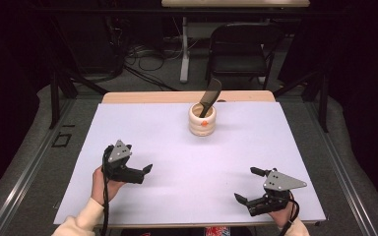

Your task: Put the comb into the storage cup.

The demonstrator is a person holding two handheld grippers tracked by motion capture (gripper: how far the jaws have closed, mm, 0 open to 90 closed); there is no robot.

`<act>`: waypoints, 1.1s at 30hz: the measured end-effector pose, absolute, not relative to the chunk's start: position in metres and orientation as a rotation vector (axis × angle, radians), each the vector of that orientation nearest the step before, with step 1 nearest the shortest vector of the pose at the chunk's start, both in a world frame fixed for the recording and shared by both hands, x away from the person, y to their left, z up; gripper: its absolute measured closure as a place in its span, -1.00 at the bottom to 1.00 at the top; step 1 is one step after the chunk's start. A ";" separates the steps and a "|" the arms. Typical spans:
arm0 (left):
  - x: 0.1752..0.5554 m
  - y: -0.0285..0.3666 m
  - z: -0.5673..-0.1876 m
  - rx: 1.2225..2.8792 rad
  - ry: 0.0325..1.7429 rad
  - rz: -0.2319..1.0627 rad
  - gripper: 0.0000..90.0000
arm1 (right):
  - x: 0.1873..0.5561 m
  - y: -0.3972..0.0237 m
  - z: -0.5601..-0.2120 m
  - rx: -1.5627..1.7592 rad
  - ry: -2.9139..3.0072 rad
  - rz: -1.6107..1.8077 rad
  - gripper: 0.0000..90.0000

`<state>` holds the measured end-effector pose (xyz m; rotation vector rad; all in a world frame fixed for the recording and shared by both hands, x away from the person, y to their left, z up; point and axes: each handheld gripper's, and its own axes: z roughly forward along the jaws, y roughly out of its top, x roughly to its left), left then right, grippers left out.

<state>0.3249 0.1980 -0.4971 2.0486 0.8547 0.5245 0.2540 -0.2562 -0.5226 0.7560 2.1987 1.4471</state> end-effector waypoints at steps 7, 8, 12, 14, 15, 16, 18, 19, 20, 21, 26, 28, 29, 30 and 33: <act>0.317 0.202 -0.504 2.050 0.874 0.512 -1.00 | 0.254 -0.256 -0.523 0.756 2.198 1.446 -1.00; 0.317 0.203 -0.504 2.052 0.872 0.515 -1.00 | 0.254 -0.256 -0.523 0.756 2.198 1.446 -1.00; 0.313 0.207 -0.505 2.033 0.883 0.520 -1.00 | 0.254 -0.256 -0.523 0.753 2.198 1.444 -1.00; 0.310 0.208 -0.506 2.026 0.884 0.529 -1.00 | 0.254 -0.257 -0.523 0.753 2.196 1.444 -1.00; 0.309 0.208 -0.506 2.022 0.885 0.527 -1.00 | 0.254 -0.256 -0.523 0.757 2.199 1.445 -1.00; 0.308 0.209 -0.507 2.025 0.883 0.528 -1.00 | 0.254 -0.256 -0.523 0.755 2.201 1.444 -1.00; 0.305 0.210 -0.508 2.023 0.885 0.529 -1.00 | 0.254 -0.257 -0.523 0.753 2.199 1.444 -1.00; 0.304 0.211 -0.509 2.021 0.885 0.528 -1.00 | 0.254 -0.257 -0.523 0.758 2.197 1.445 -1.00; 0.302 0.211 -0.509 2.017 0.885 0.529 -1.00 | 0.254 -0.257 -0.523 0.756 2.198 1.444 -1.00; 0.301 0.212 -0.510 2.020 0.883 0.532 -1.00 | 0.254 -0.256 -0.523 0.758 2.198 1.445 -1.00; 0.294 0.216 -0.513 2.014 0.883 0.528 -1.00 | 0.254 -0.257 -0.522 0.754 2.198 1.443 -1.00; 0.292 0.218 -0.513 2.006 0.883 0.531 -1.00 | 0.254 -0.256 -0.523 0.753 2.199 1.442 -1.00; 0.291 0.219 -0.514 2.006 0.884 0.530 -1.00 | 0.254 -0.256 -0.522 0.753 2.201 1.441 -1.00; 0.290 0.219 -0.514 2.003 0.885 0.528 -1.00 | 0.254 -0.256 -0.523 0.753 2.198 1.441 -1.00; 0.286 0.221 -0.514 2.009 0.880 0.532 -1.00 | 0.254 -0.256 -0.523 0.754 2.198 1.441 -1.00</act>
